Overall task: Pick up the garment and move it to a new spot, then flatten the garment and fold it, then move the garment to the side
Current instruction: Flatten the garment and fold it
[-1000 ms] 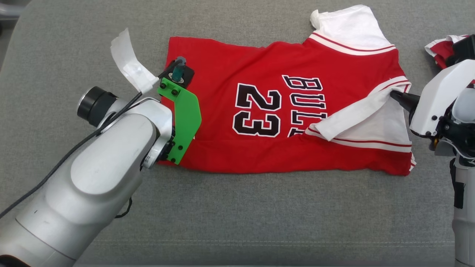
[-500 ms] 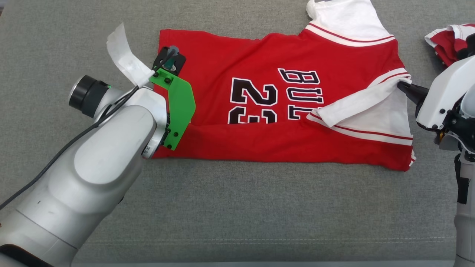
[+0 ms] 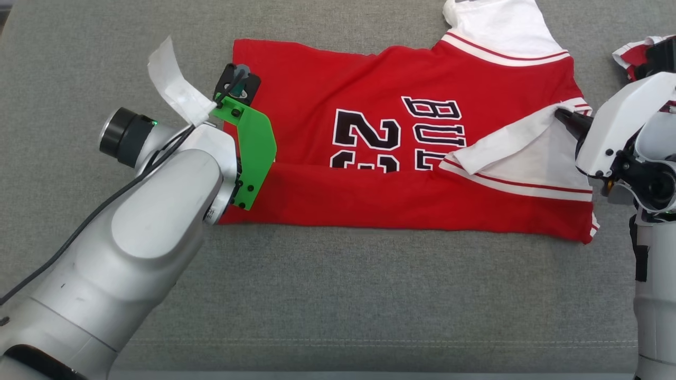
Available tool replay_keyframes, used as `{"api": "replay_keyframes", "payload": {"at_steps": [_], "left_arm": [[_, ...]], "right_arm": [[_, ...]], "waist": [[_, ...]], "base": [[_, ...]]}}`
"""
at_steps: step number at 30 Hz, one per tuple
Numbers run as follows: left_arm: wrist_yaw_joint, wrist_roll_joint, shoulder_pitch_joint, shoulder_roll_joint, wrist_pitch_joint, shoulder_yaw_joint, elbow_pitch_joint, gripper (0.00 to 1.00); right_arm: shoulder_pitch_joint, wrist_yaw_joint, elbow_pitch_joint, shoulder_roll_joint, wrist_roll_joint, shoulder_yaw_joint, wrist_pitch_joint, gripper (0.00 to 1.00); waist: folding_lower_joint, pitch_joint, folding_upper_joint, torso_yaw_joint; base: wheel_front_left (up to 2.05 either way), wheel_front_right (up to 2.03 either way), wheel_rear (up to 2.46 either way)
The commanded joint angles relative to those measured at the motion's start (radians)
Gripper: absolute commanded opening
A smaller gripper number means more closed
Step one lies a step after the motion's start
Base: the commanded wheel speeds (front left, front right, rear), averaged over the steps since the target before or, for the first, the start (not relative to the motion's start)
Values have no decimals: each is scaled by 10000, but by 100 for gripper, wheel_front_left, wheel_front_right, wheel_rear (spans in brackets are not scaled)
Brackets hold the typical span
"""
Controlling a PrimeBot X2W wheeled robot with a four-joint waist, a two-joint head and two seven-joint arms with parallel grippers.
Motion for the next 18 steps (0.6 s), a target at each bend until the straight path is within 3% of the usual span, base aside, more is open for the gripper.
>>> {"api": "replay_keyframes", "payload": {"at_steps": [1,2,9,18], "left_arm": [[-5,4,123,-57,-158,33,72,100],[-35,-2,153,-67,-223,9,117,100],[-110,-225,323,-228,-737,96,358,100],[50,-401,820,-263,-2310,401,153,100]], "right_arm": [[-185,2,5,-75,-82,47,-294,47],[-197,2,93,-89,-110,52,-408,100],[-442,2,493,-84,-74,243,-1078,100],[-279,2,480,-222,-171,216,-1502,100]], "waist": [[-1,-7,-1,40],[-1,-19,-1,62],[-1,-107,-1,175],[-1,-425,-1,291]], "base": [[0,0,0],[0,0,0],[0,0,0],[0,0,0]]}}
